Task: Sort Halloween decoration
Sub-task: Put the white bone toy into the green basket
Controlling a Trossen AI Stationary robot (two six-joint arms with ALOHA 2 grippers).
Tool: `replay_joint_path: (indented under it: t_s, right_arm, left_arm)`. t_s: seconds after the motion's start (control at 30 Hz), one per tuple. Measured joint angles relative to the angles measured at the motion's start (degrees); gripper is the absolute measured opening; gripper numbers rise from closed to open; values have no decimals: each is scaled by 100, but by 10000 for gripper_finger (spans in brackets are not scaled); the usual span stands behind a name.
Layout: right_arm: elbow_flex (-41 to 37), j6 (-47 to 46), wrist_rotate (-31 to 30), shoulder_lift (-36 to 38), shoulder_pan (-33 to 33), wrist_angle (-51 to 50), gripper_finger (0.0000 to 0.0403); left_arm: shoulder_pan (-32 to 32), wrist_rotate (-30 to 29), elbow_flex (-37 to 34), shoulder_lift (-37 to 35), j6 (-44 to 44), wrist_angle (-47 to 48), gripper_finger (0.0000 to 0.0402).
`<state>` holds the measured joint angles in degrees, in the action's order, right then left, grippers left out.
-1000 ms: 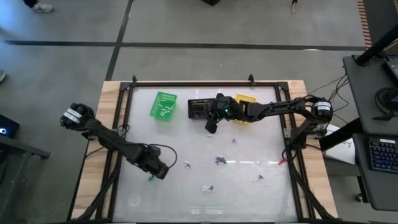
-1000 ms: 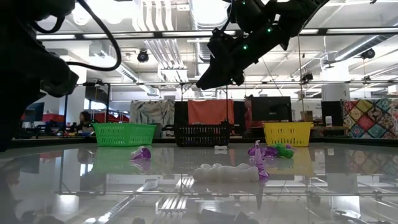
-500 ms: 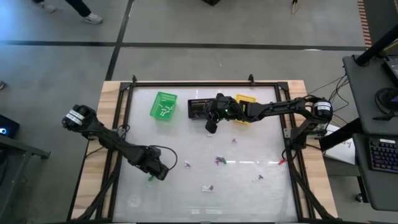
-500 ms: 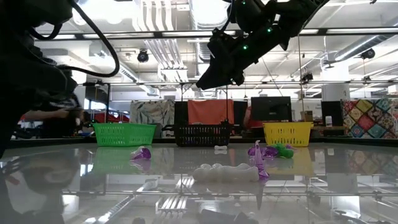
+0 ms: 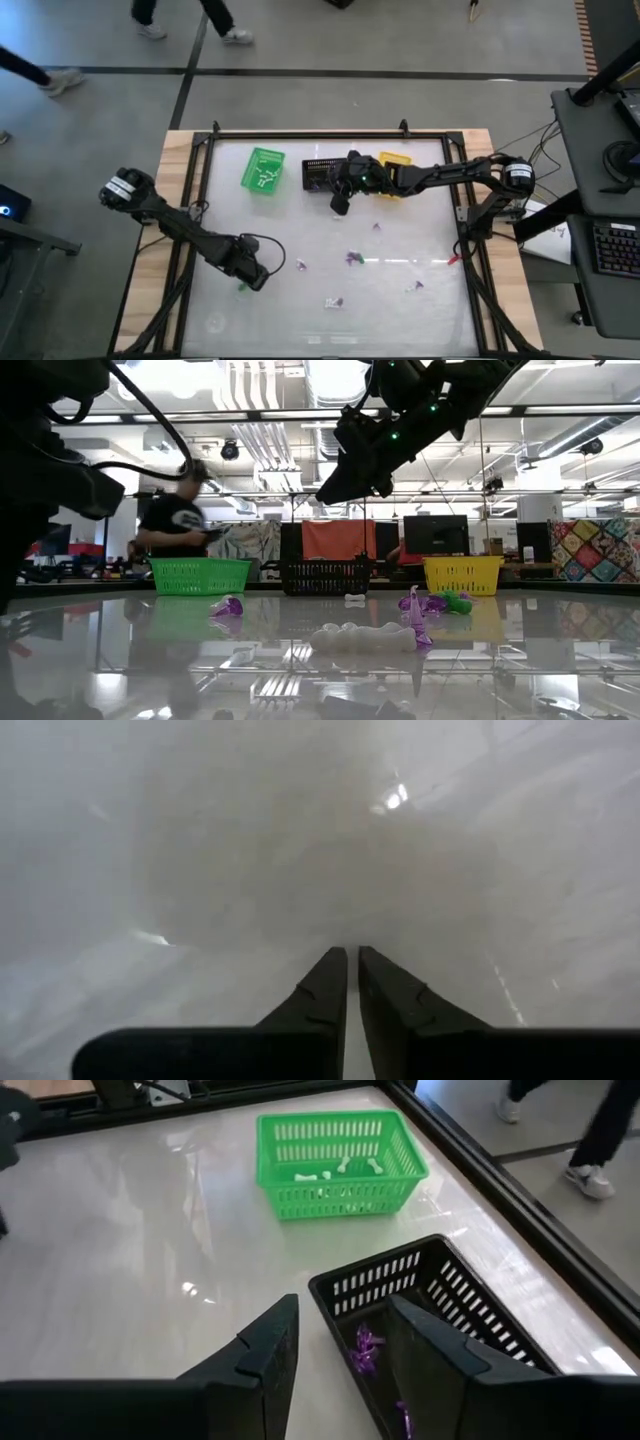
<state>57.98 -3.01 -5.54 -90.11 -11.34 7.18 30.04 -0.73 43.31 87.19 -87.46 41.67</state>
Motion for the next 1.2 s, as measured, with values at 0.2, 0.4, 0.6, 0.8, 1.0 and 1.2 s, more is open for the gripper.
replay_joint_path:
  t_s: [0.2,0.4,0.6,0.8,1.0,1.2]
  right_arm:
    - [-2,-2,-2,0,63,-147,134]
    - [-2,-43,-2,0,99,-266,136]
    - [-2,-162,-2,2,99,-469,133]
    - [-2,-244,-2,4,105,-563,134]
    - [-2,-240,-2,4,134,-563,133]
    - [-2,-203,-3,4,134,-563,132]
  left_arm:
    - [-59,-526,51,-271,512,47,1]
    - [-225,-1216,120,-743,1263,70,0]
    - [-421,-1998,168,-1378,1871,84,0]
    - [-1088,-2858,277,-2032,2964,76,0]
    - [-2528,-3462,261,-2311,4591,65,0]
    - [-4308,-3417,190,-1873,6511,-664,0]
